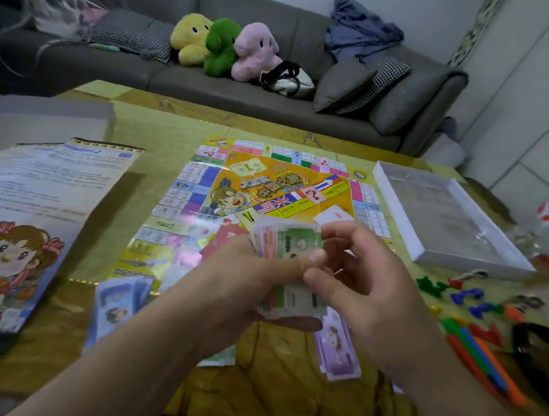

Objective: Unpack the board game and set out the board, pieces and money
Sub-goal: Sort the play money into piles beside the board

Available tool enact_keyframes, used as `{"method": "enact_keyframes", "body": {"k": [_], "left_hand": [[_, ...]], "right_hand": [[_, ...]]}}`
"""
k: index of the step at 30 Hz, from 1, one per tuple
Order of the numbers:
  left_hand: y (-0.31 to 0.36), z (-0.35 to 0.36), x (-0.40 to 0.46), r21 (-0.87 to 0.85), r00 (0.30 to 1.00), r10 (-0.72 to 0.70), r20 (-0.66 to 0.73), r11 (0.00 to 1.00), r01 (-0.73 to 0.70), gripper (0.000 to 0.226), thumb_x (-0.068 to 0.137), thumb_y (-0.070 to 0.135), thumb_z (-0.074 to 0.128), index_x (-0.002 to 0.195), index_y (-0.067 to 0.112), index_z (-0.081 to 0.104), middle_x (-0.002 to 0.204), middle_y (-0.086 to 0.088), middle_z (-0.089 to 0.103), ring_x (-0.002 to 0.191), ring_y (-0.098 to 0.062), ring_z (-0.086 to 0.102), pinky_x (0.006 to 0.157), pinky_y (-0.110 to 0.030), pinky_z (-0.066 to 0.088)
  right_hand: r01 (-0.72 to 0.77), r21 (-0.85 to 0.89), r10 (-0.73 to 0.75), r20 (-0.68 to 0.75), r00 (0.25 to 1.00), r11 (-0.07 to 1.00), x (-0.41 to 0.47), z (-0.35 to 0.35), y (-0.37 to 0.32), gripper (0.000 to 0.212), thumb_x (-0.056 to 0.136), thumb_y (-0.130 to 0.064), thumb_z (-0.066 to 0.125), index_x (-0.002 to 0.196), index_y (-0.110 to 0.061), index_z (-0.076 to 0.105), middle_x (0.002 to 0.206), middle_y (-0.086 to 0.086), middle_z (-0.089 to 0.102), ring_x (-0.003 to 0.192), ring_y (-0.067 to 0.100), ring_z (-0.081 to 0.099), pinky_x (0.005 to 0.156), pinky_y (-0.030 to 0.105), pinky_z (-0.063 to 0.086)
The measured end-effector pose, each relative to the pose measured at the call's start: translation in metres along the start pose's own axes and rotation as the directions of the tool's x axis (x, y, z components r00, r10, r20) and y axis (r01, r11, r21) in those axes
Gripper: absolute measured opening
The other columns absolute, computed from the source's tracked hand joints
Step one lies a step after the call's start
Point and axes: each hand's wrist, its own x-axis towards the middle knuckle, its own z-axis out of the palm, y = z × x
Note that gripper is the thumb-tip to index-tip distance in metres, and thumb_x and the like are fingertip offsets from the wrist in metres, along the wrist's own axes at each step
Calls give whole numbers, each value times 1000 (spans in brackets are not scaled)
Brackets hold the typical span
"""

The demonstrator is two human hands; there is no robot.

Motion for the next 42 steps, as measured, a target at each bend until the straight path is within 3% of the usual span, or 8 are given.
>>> {"method": "enact_keyframes", "body": {"k": [4, 9, 14, 20, 25, 32, 37, 42], "left_hand": [[-15, 18, 11, -51, 1000, -15, 10, 999, 16, 26, 91, 23, 70, 114, 13, 77, 109, -17, 78, 96, -31, 78, 68, -41, 64], [-16, 24, 11, -135, 997, -30, 74, 990, 40, 36, 90, 2, 71, 126, -1, 67, 120, -24, 73, 107, -42, 73, 83, -56, 62], [-21, 36, 20, -32, 998, 56, -6, 998, -56, 27, 91, -5, 63, 116, -1, 70, 110, -24, 76, 97, -46, 75, 76, -58, 63], [-24, 43, 25, 54, 992, 121, -20, 991, -120, 24, 85, 3, 71, 105, 12, 80, 106, -19, 78, 92, -42, 77, 67, -48, 65], [-27, 41, 25, 113, 987, 146, -66, 984, -138, 23, 82, 7, 76, 104, 16, 80, 102, -17, 80, 88, -40, 78, 63, -46, 65], [-23, 39, 20, 61, 988, 120, -97, 992, -114, 27, 83, 5, 71, 110, 5, 72, 100, -20, 79, 86, -42, 78, 63, -53, 65], [-23, 37, 18, 102, 980, 140, -138, 987, -127, 24, 82, 5, 76, 106, 8, 75, 98, -18, 80, 84, -38, 79, 59, -46, 65], [-23, 32, 18, 106, 976, 142, -164, 986, -126, 21, 87, 5, 72, 107, 7, 73, 98, -17, 80, 87, -37, 79, 62, -48, 66]], "right_hand": [[-60, 109, 69, -79, 994, 992, -4, -16, 19, 27, 87, -23, 85, 111, -27, 73, 101, 20, 64, 96, 37, 72, 78, 51, 65], [-100, 126, 116, -123, 986, 987, -4, -33, 29, 26, 80, -21, 84, 104, -22, 75, 90, 16, 66, 92, 38, 72, 80, 66, 59], [-134, 185, 155, -99, 983, 973, -5, -46, 31, 20, 87, -4, 80, 102, -17, 76, 92, 7, 78, 92, 29, 76, 84, 58, 62], [-130, 231, 153, -82, 985, 964, -6, -55, 31, 10, 88, -17, 76, 96, -12, 77, 94, 9, 80, 91, 25, 78, 76, 38, 65], [-146, 235, 173, -102, 980, 961, -7, -56, 33, 19, 82, -27, 75, 95, -15, 79, 96, 8, 81, 93, 26, 78, 79, 42, 66], [-215, 265, 254, -126, 959, 940, -7, -51, 31, 12, 92, -10, 73, 99, -15, 81, 98, 8, 81, 92, 27, 79, 83, 51, 64], [-227, 273, 264, -107, 959, 935, -9, -48, 26, 18, 96, -8, 69, 105, -17, 81, 100, 4, 82, 93, 23, 79, 78, 37, 66], [-245, 253, 294, -179, 939, 936, -6, -46, 28, 18, 96, -6, 70, 103, -18, 81, 99, 4, 82, 93, 23, 79, 83, 45, 64]]}}
